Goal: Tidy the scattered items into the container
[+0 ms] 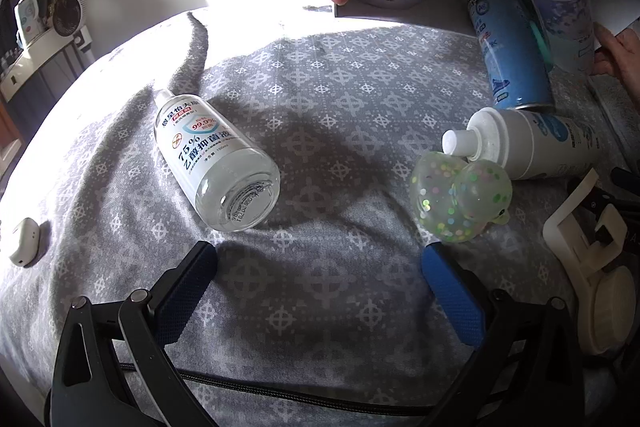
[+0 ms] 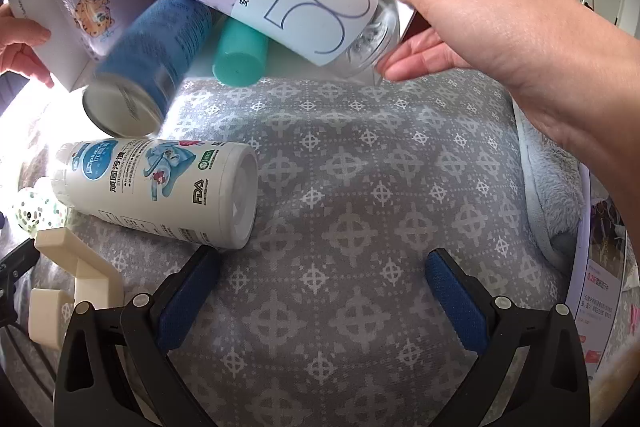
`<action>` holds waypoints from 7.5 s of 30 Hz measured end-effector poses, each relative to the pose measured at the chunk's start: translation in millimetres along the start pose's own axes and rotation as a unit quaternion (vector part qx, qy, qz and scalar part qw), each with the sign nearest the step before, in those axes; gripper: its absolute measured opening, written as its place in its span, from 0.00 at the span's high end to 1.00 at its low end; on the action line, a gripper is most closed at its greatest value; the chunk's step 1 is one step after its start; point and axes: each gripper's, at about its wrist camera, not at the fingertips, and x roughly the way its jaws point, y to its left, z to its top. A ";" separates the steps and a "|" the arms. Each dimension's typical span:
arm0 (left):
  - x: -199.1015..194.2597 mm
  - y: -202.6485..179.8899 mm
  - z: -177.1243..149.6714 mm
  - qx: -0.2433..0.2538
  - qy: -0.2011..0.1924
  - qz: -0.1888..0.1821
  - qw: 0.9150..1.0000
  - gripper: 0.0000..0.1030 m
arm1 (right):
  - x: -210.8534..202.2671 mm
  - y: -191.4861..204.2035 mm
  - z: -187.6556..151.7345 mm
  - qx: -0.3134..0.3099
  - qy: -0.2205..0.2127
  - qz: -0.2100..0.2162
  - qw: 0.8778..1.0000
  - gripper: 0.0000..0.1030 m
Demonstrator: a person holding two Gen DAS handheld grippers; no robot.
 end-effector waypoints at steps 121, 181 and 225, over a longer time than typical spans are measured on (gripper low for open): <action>-5.1 132.5 43.3 -0.395 0.110 -0.109 0.906 0.01 | -4.6 -0.3 -13.7 -0.001 -0.001 0.000 1.000 0.00; 8.3 -8.3 192.0 -0.093 -0.010 -0.137 0.986 0.56 | -1.2 -3.2 -12.5 -0.001 -0.002 0.000 1.000 0.00; -116.5 3.8 150.1 0.030 -0.125 -0.165 0.978 0.21 | 1.1 -4.9 -12.4 -0.002 -0.002 -0.001 1.000 0.00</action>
